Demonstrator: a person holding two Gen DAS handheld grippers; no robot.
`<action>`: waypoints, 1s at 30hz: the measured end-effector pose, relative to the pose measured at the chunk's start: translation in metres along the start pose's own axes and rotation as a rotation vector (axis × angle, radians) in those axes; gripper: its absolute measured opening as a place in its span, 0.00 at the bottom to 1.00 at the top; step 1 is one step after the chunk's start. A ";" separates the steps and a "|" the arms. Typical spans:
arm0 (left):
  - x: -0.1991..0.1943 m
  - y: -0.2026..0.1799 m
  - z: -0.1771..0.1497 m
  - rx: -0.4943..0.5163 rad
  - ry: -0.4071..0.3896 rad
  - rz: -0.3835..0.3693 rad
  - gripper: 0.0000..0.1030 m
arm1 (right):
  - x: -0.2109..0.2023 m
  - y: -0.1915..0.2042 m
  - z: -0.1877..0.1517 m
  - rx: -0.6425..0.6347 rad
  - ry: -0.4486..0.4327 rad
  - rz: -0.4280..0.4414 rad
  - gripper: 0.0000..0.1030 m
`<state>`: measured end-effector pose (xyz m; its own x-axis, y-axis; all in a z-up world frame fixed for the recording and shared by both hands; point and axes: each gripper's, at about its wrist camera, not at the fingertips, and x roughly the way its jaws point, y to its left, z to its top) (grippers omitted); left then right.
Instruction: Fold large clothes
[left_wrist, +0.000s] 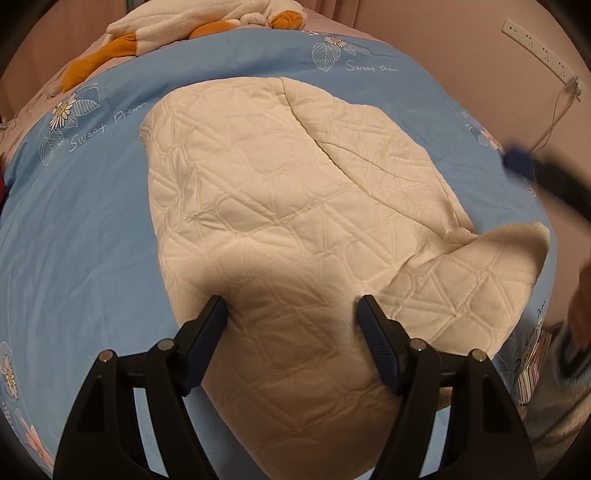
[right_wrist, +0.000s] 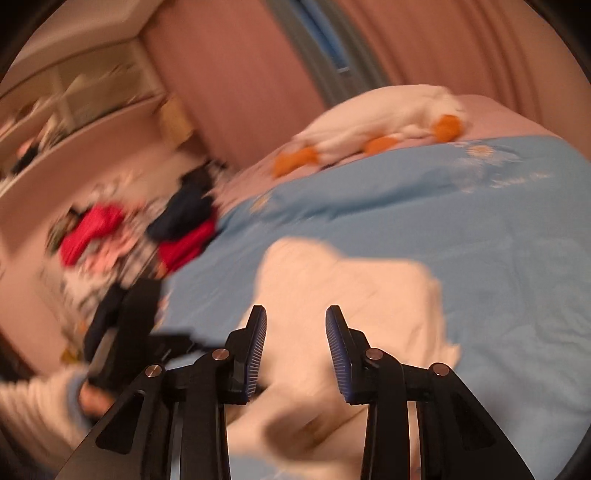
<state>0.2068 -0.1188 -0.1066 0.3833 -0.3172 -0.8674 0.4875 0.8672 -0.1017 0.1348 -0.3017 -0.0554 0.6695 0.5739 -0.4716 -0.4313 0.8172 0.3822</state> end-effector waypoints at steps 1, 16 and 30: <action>0.000 0.000 -0.001 -0.003 -0.005 0.000 0.70 | 0.005 0.006 -0.005 -0.024 0.030 -0.012 0.32; -0.001 -0.016 -0.018 0.103 -0.087 0.092 0.80 | 0.038 -0.009 -0.073 -0.109 0.176 -0.223 0.19; -0.046 -0.010 -0.051 -0.017 -0.138 -0.055 0.49 | 0.020 0.002 -0.076 -0.061 0.145 -0.220 0.21</action>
<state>0.1441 -0.0930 -0.0909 0.4613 -0.4135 -0.7850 0.4981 0.8529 -0.1565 0.1013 -0.2847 -0.1241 0.6593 0.3800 -0.6488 -0.3240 0.9222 0.2110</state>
